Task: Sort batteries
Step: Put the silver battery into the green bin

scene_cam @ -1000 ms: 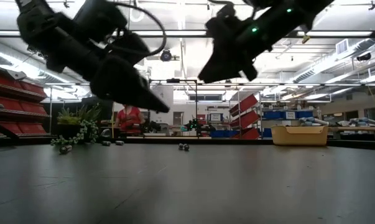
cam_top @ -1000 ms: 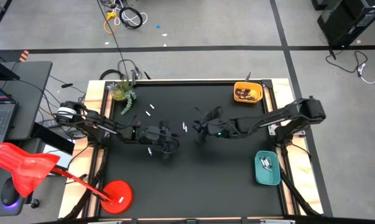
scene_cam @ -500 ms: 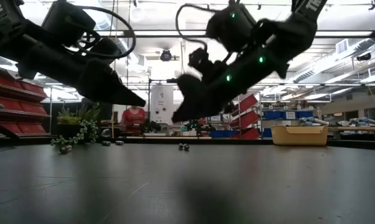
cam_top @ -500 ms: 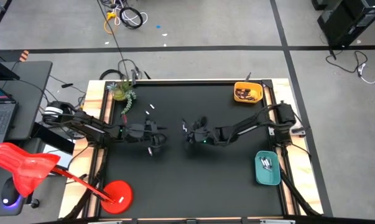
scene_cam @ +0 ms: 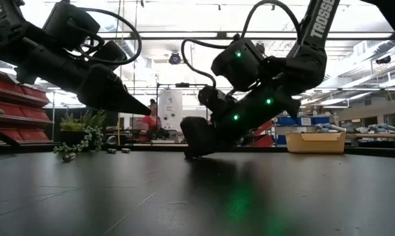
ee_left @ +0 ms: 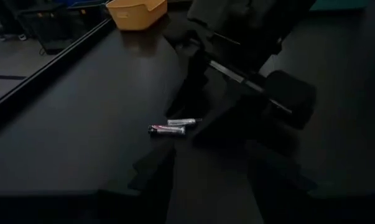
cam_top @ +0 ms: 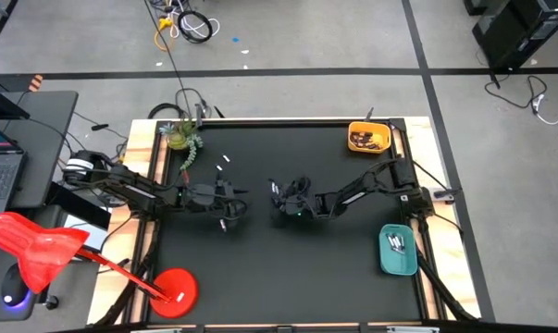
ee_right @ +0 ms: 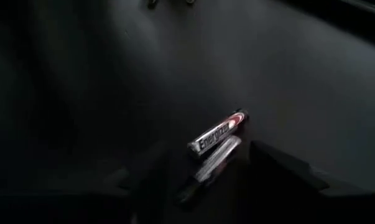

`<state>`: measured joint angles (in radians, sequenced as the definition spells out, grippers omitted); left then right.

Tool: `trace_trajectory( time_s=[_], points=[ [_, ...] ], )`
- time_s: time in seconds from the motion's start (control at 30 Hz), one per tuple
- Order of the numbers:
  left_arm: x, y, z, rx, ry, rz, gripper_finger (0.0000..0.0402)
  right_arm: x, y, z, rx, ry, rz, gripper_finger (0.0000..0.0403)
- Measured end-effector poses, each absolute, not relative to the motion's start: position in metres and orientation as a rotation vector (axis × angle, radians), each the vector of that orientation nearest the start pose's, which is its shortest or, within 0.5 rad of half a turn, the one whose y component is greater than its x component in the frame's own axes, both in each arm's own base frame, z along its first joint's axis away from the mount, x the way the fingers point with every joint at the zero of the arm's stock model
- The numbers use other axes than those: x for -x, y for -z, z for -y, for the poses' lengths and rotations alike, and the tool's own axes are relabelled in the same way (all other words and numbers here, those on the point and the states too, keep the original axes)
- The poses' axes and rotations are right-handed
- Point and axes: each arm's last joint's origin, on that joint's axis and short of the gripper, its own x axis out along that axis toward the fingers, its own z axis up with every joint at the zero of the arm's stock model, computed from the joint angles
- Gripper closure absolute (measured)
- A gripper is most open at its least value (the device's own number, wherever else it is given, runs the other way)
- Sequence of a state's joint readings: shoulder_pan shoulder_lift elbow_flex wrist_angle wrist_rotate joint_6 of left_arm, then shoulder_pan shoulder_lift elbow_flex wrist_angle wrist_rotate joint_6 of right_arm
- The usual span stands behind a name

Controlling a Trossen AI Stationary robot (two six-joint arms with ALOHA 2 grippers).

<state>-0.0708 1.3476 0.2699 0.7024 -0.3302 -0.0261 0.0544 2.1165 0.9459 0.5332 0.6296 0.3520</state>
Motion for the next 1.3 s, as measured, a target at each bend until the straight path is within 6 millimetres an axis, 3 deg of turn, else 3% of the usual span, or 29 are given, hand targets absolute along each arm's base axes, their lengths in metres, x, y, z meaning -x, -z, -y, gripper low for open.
trace_trajectory(
  time_s=[0.17, 0.57, 0.73, 0.83, 0.97, 1.07, 1.3],
  points=[
    [-0.219, -0.138, 0.006, -0.052, -0.262, -0.378, 0.0204, -0.380, -0.069, -0.004, -0.177, 0.662, -0.519, 0.0213],
    [-0.218, -0.136, 0.006, -0.051, -0.264, -0.389, 0.0204, -0.376, -0.067, -0.006, -0.222, 0.646, -0.578, 0.0373],
    [-0.218, -0.136, 0.006, -0.051, -0.264, -0.391, 0.0204, -0.374, -0.071, -0.006, -0.225, 0.631, -0.607, 0.0373],
    [-0.218, -0.136, 0.006, -0.041, -0.266, -0.395, 0.0204, -0.364, -0.089, -0.008, -0.203, 0.618, -0.700, 0.0373],
    [-0.217, -0.134, 0.002, 0.020, -0.295, -0.405, 0.0204, -0.340, -0.128, -0.021, -0.162, 0.573, -0.824, 0.0373],
    [-0.217, -0.134, -0.001, 0.054, -0.319, -0.398, 0.0204, -0.319, -0.166, -0.032, -0.219, 0.529, -0.893, 0.0373],
    [-0.218, -0.136, 0.000, 0.079, -0.317, -0.378, 0.0204, -0.259, -0.230, -0.072, -0.381, 0.406, -1.200, 0.0373]
  ],
)
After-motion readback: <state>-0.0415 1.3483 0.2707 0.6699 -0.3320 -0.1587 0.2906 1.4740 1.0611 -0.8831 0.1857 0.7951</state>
